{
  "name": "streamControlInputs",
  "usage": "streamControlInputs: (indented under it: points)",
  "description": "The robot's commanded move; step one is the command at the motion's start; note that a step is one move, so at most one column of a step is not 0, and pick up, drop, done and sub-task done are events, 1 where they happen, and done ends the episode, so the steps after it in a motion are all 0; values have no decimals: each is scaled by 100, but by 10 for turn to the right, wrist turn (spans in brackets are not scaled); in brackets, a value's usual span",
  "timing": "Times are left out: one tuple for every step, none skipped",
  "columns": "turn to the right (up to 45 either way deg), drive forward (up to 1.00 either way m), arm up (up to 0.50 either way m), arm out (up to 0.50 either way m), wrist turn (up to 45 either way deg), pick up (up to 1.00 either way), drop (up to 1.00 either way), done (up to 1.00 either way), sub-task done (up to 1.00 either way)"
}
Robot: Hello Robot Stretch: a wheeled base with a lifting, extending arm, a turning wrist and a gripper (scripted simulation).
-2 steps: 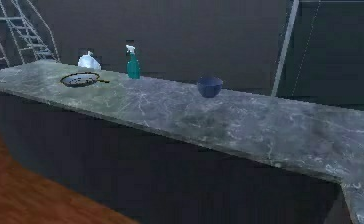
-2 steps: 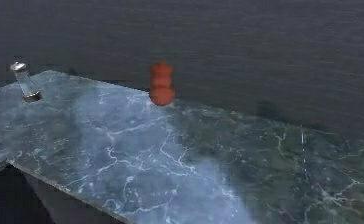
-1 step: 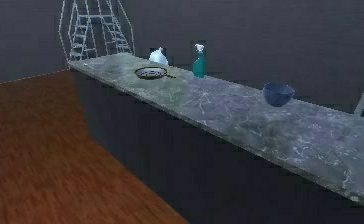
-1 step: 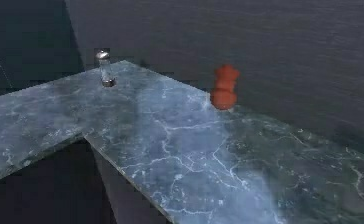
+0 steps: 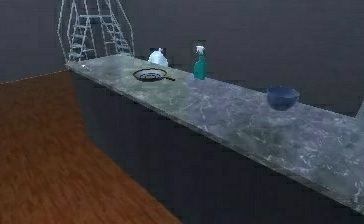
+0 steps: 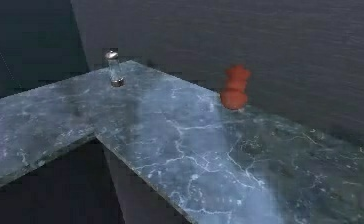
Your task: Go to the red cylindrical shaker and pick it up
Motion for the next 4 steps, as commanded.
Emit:
streamControlInputs:
  points:
    - [150,0,0,0,0,0,0,0,0]
    - [450,0,0,0,0,0,0,0,0]
    - [60,0,0,0,0,0,0,0,0]
    - [0,10,0,0,0,0,0,0,0]
